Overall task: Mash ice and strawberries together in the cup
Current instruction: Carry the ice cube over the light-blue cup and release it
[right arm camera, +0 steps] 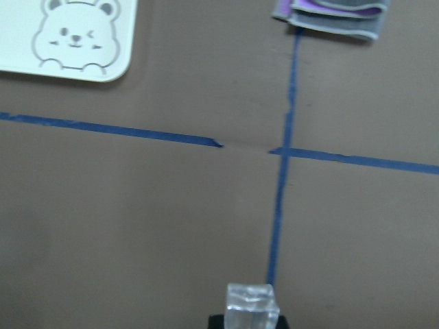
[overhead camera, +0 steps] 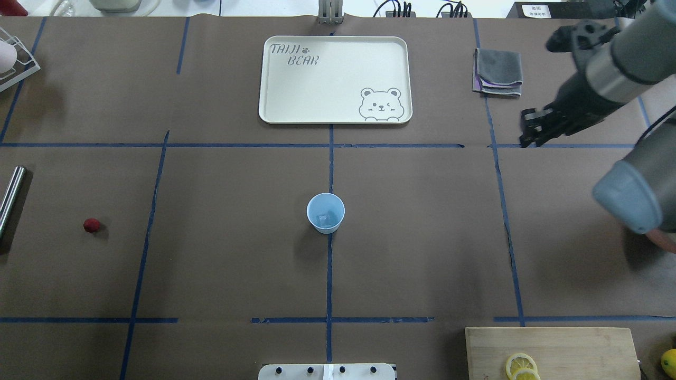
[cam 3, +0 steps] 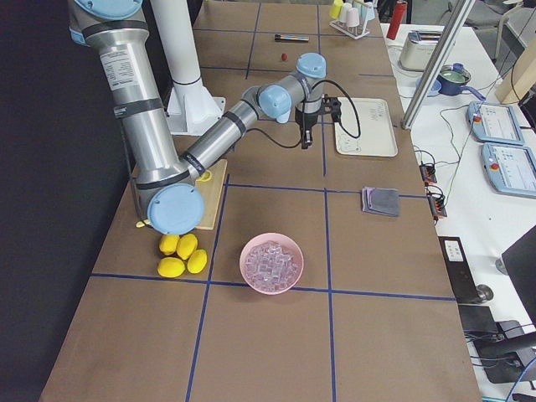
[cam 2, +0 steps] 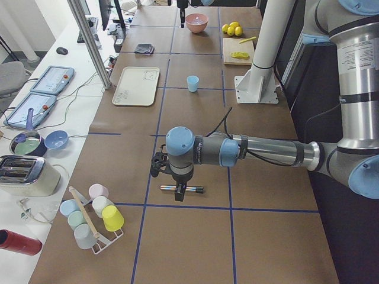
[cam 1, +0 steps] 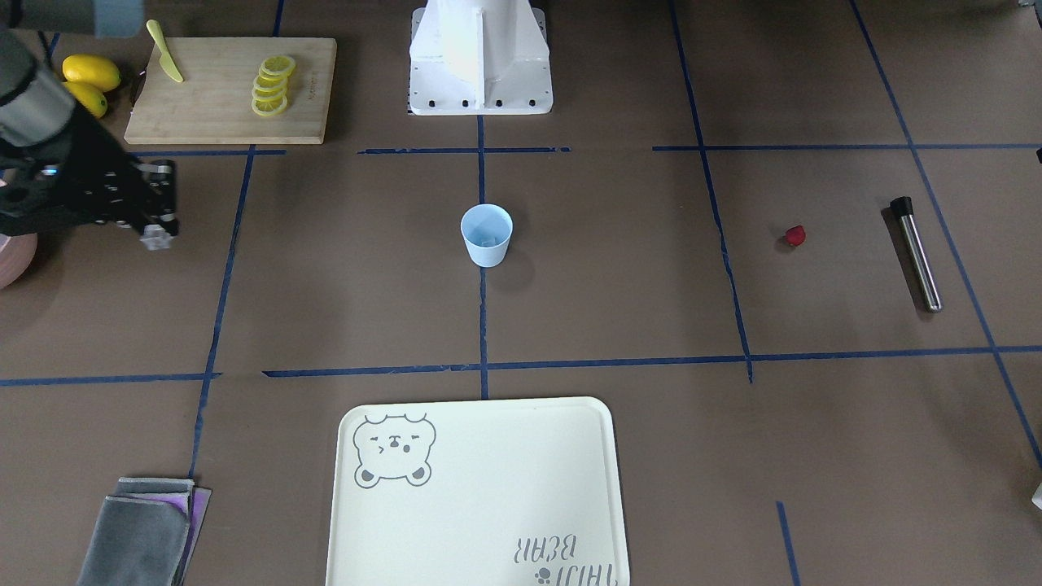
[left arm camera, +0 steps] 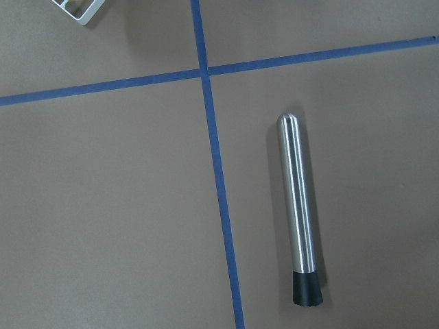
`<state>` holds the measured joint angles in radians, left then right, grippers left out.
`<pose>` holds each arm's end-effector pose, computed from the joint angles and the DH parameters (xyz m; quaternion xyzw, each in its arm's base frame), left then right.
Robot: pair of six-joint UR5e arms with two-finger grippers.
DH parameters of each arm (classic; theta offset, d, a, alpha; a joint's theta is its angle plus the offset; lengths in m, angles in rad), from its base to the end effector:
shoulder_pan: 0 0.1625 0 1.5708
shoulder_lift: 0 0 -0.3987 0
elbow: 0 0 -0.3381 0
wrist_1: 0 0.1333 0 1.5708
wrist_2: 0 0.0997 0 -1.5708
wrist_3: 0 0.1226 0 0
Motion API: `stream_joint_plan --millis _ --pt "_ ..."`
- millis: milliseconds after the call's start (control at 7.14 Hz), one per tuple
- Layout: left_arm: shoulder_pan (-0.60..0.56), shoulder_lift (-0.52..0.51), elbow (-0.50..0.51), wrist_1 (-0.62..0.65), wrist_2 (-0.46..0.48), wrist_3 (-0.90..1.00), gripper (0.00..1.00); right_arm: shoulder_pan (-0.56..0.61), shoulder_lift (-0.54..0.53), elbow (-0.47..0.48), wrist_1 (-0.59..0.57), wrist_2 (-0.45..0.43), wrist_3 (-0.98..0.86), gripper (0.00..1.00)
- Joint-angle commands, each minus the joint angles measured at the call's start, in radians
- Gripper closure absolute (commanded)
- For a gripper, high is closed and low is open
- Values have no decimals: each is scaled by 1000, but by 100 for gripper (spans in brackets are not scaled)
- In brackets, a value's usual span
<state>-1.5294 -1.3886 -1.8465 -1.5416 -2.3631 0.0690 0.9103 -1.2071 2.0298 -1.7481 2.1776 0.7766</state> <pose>-0.0307 -0.3710 0.6025 0.0350 0.3852 0.0633 0.9200 -0.2641 -0.4432 0.3078 0.0413 -0.4125 -0.0421 0.9090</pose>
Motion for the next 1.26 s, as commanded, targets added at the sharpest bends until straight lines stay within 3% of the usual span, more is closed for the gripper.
stream_joint_plan --millis 0,420,841,981,1121 --pt "2 -1 1 0 -1 0 0 -238 236 -58 -63 -167 272 96" --pt "2 -1 4 0 -1 0 0 -425 489 -308 -62 -323 485 94" --pt "2 -1 6 0 -1 0 0 -485 488 -410 30 -377 523 85" --pt "2 -1 6 0 -1 0 0 -487 488 -410 30 -375 523 66" --pt "3 -1 4 0 -1 0 0 -488 488 -408 30 -377 524 2"
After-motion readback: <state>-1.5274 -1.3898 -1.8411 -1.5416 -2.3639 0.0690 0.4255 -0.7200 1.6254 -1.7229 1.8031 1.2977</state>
